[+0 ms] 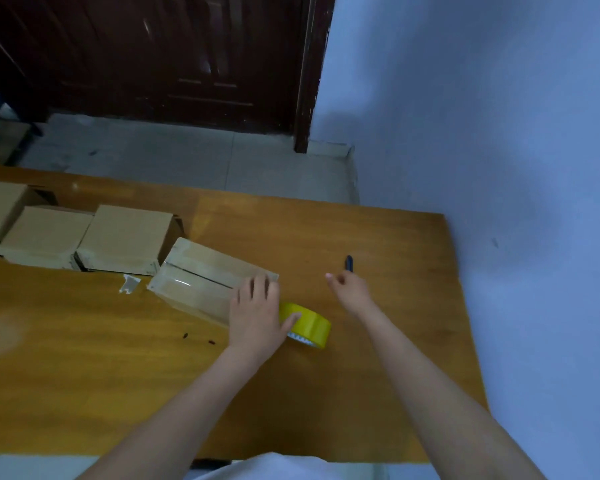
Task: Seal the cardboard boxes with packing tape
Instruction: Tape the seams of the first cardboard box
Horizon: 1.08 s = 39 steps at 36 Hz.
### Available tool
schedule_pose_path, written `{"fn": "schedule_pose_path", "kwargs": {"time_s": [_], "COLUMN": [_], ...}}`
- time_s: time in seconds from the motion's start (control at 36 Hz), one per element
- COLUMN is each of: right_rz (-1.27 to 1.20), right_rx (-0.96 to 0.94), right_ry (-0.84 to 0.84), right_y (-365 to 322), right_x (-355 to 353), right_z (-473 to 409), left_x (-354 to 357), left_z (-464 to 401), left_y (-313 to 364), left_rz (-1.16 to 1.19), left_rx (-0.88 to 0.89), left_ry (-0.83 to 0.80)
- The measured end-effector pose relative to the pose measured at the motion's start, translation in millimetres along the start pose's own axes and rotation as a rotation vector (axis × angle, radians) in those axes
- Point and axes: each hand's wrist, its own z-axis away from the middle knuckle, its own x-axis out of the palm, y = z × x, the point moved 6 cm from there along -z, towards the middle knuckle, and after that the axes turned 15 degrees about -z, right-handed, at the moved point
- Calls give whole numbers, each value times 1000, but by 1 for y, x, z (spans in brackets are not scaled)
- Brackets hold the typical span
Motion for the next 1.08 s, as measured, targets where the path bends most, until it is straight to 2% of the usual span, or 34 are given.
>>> {"fn": "schedule_pose_path", "kwargs": {"time_s": [0.08, 0.19, 0.33, 0.44, 0.61, 0.75, 0.89, 0.97, 1.08], "right_rz": [23, 78, 128, 78, -248, -356, -246, 36, 321], "right_rx": [109, 299, 290, 208, 1, -48, -129, -260, -405], "right_ry": [128, 129, 182, 59, -141, -281, -267, -275, -132], "right_y": [23, 51, 54, 47, 26, 8, -4, -11, -24], "right_x": [-20, -12, -5, 0, -2, 1, 1, 2, -6], "right_z": [-26, -51, -56, -59, -27, 15, 48, 61, 74], "left_x": [6, 14, 19, 22, 18, 17, 7, 4, 6], "left_z": [4, 8, 6, 6, 6, 5, 3, 4, 4], "left_y": [3, 4, 4, 1, -3, -11, -11, -12, -13], "left_rz": [16, 62, 89, 79, 32, 22, 41, 82, 72], "left_rx": [-38, -58, -57, -27, 4, 49, 73, 53, 51], "left_ry": [2, -13, -91, -131, -149, -189, -192, -202, -218]}}
